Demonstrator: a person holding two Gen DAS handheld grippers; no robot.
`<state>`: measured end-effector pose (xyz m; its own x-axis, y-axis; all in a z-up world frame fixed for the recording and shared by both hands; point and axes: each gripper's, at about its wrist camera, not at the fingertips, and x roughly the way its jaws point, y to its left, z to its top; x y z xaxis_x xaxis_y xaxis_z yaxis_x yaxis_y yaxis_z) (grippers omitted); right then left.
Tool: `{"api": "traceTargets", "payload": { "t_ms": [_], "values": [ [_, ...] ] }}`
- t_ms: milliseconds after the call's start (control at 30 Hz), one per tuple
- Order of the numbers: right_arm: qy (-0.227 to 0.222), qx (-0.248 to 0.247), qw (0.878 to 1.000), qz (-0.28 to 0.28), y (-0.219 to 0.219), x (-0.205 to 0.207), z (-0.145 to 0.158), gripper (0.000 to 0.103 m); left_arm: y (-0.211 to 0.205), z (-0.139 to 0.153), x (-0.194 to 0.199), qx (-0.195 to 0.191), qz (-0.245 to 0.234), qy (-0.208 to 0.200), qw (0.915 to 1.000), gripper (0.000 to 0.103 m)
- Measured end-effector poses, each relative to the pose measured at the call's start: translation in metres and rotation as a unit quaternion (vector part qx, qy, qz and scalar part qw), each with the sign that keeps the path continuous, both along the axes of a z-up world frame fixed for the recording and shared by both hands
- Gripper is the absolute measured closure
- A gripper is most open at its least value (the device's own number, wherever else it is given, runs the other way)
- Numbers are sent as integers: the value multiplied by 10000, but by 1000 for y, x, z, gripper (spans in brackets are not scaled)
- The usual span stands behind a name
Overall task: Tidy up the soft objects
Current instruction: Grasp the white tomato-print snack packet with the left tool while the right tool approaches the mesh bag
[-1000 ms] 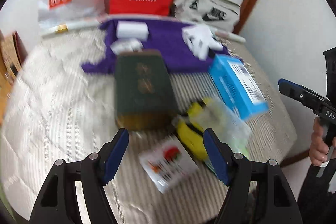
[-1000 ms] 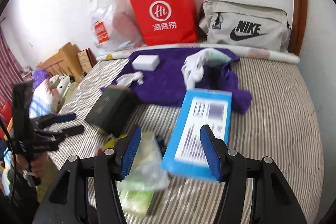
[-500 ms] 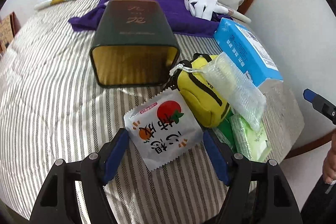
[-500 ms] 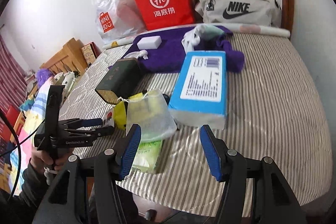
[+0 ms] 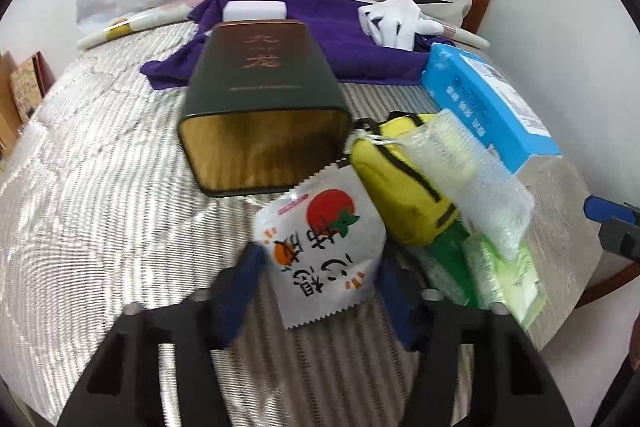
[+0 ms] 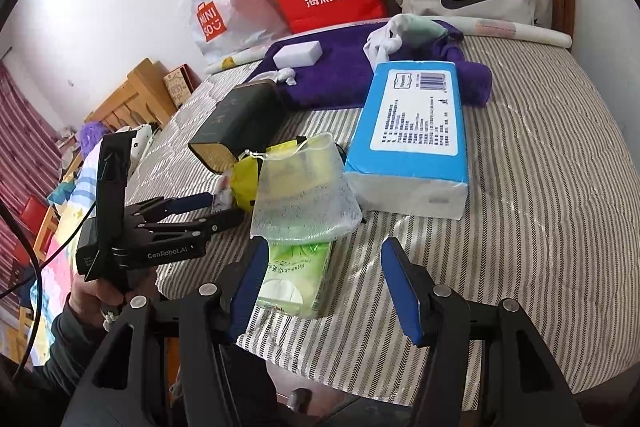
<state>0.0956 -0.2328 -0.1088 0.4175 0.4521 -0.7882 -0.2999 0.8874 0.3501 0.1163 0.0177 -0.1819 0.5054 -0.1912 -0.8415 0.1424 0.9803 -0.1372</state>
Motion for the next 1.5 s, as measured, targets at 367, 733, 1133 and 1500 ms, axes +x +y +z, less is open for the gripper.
{"api": "traceTargets", "payload": {
  "t_ms": [367, 733, 1133, 1500],
  "values": [
    [68, 63, 9999, 105, 11, 2, -7, 45, 35, 10, -20, 70, 132, -65, 9999, 80],
    [-175, -5, 9989, 430, 44, 8, -6, 44, 36, 1, -16, -141, 186, -21, 9997, 80],
    [-273, -742, 9954, 548, 82, 25, -42, 41, 42, -1, -17, -389, 126, 2, 9992, 78],
    [-354, -233, 9980, 471, 67, 23, -21, 98, 48, -1, -16, -568, 138, 34, 9983, 78]
  ]
}}
